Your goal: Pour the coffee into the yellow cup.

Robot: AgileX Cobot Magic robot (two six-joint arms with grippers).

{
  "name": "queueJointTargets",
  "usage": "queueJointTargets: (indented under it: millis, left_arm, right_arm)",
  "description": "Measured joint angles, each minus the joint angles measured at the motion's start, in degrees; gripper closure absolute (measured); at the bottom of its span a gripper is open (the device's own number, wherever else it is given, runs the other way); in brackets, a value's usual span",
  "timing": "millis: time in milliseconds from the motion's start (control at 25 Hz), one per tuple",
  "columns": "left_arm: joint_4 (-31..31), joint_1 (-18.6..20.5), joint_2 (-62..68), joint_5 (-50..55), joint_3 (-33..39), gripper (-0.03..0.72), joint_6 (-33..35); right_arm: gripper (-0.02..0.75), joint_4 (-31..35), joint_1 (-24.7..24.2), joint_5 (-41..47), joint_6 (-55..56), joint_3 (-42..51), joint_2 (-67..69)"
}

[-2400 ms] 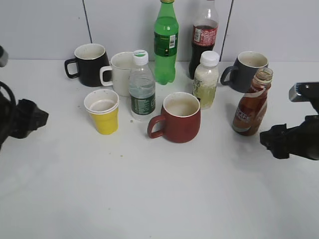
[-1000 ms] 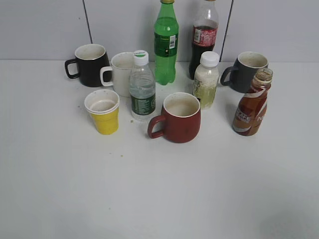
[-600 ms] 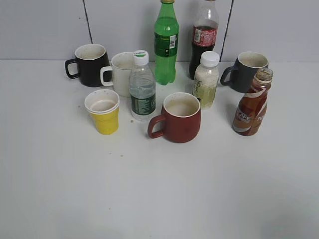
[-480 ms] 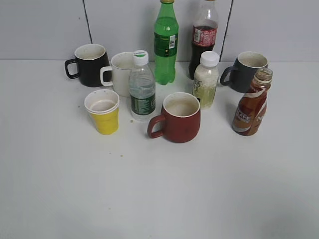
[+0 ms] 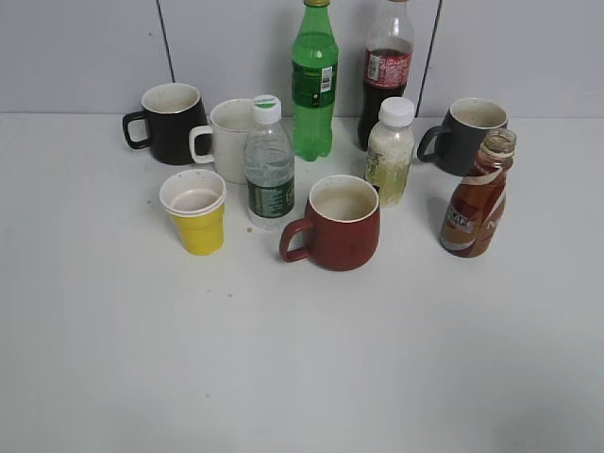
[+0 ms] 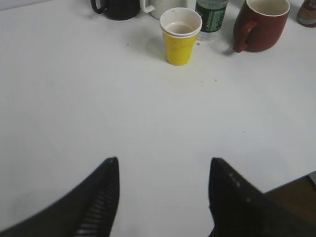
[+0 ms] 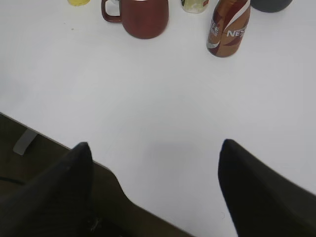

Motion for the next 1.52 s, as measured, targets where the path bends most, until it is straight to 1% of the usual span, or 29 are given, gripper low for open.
queueJointTargets:
  millis: [200, 360, 480, 520, 560, 640, 880, 1000, 1040, 1080, 1200, 1280, 1320, 1360, 1520]
  left_arm:
    - [-0.11, 0.14, 0.0, 0.0, 0.0, 0.251, 0.0]
    - [-0.15, 2.36, 0.0, 0.0, 0.0, 0.251, 0.0]
    - [-0.15, 5.38, 0.0, -0.05, 0.0, 0.251, 0.0]
    - [-0.15, 5.38, 0.0, -0.05, 0.0, 0.251, 0.0]
    - [-0.15, 6.91, 0.0, -0.05, 0.0, 0.251, 0.0]
    - [-0.15, 8.35, 0.0, -0.05, 0.0, 0.251, 0.0]
    - [-0.15, 11.43, -2.08, -0.05, 0.0, 0.251, 0.0]
    - [-0.15, 13.61, -6.51, -0.05, 0.0, 0.251, 0.0]
    - [-0.15, 13.61, -6.51, -0.05, 0.0, 0.251, 0.0]
    - [-0.15, 15.08, -8.67, -0.01, 0.0, 0.251, 0.0]
    - [-0.09, 18.8, -9.5, -0.02, 0.0, 0.251, 0.0]
    - [-0.09, 20.1, -9.5, -0.02, 0.0, 0.251, 0.0]
    - [-0.04, 21.01, -9.5, -0.02, 0.0, 0.251, 0.0]
    - [0.01, 21.11, -9.5, -0.02, 0.0, 0.251, 0.0]
    - [0.01, 21.05, -9.5, -0.02, 0.0, 0.251, 0.0]
  right_arm:
    - [0.148, 0.0, 0.0, 0.0, -0.01, 0.0, 0.0]
    - [0.15, -1.71, 0.0, 0.0, -0.01, 0.0, 0.0]
    - [0.15, -2.52, 0.0, 0.0, 0.2, 0.0, 0.0]
    - [0.15, -2.7, 0.0, 0.0, 0.28, 0.0, 0.0]
    - [0.15, -2.74, 0.0, 0.0, 0.27, 0.0, 0.0]
    - [0.15, -2.86, 0.0, 0.0, 0.34, 0.0, 0.0]
    - [0.15, -2.9, 0.0, 0.0, 0.38, 0.0, 0.0]
    - [0.15, -2.9, 0.0, 0.0, 0.38, 0.0, 0.0]
    - [0.15, -2.9, 0.0, 0.0, 0.38, 0.0, 0.0]
    - [0.15, -2.9, 0.0, 0.0, 0.38, 0.0, 0.0]
    - [0.15, -2.9, 0.0, 0.0, 0.44, 0.0, 0.0]
    - [0.15, -2.9, -0.07, 0.0, 0.44, 0.0, 0.0]
    - [0.15, -2.9, -0.45, 0.0, 0.44, 0.0, 0.0]
    - [0.15, -2.9, -1.14, 0.0, 0.44, 0.0, 0.0]
    - [0.15, -2.9, -9.33, 0.0, 0.44, 0.0, -0.66]
